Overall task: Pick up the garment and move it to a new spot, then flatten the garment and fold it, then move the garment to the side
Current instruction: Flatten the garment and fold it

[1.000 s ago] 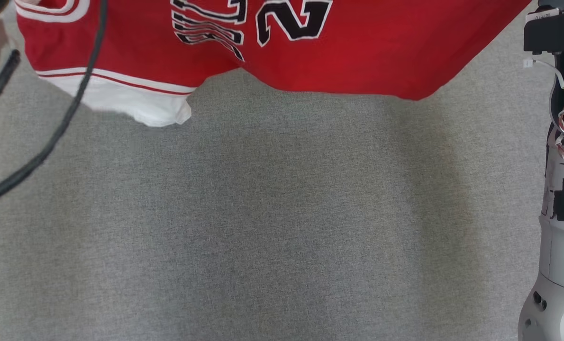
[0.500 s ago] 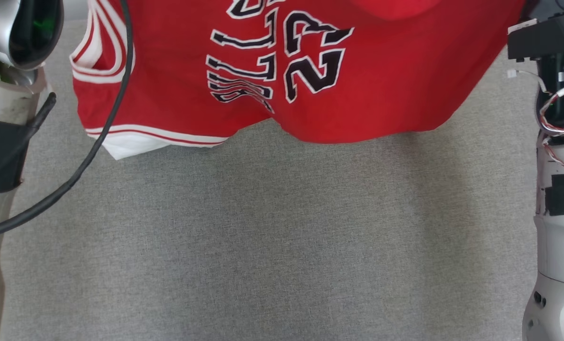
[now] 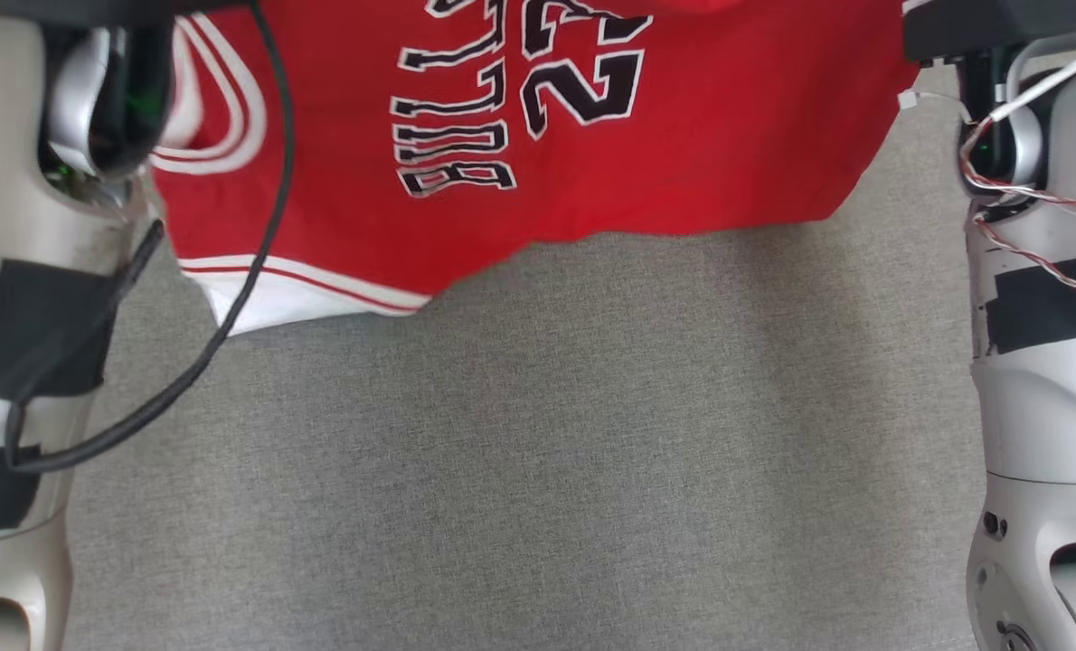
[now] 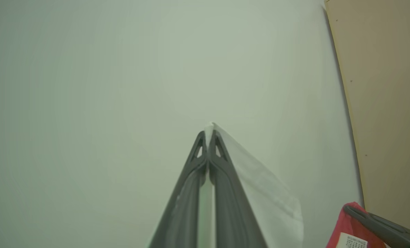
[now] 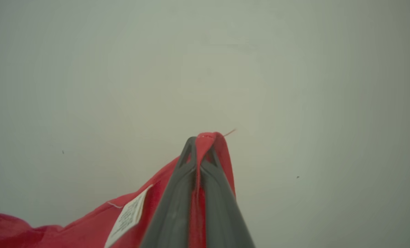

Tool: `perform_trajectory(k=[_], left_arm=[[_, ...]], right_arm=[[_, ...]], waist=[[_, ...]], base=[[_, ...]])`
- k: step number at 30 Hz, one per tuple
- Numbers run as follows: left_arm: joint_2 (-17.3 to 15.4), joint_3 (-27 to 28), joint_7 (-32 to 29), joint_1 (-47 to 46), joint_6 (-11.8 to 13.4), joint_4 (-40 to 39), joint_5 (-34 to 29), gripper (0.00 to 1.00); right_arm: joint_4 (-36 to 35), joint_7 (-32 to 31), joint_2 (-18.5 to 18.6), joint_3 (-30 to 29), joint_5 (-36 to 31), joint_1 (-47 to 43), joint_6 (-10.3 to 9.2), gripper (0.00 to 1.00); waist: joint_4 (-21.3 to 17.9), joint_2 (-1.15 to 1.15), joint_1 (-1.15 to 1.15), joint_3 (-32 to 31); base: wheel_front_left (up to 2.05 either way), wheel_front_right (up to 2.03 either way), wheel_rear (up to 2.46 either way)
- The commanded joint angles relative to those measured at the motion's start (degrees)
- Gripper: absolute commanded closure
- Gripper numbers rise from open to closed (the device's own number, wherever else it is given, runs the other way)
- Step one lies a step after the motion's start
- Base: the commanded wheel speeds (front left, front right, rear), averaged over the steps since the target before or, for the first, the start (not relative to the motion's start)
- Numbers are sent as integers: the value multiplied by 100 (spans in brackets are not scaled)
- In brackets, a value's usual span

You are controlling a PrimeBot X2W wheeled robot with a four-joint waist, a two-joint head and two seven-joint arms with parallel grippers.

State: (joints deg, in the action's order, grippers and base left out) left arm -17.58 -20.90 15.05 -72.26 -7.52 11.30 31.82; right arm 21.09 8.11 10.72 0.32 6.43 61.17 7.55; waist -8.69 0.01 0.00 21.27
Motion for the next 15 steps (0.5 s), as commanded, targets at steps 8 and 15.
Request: perform_trajectory(k=[8,15], left_arm=[[60,262,17,167,7,-85,-238,100],[379,744,17,15,7,-546,-568,100]], right_arm=[[373,343,-81,-63,-122,348,-14,100],[280,680,-139,-311,-467,703,-14,100]], waist=[[-38,-1,0,182],[-15,-1,0,269]], base=[[0,0,0],[0,0,0]])
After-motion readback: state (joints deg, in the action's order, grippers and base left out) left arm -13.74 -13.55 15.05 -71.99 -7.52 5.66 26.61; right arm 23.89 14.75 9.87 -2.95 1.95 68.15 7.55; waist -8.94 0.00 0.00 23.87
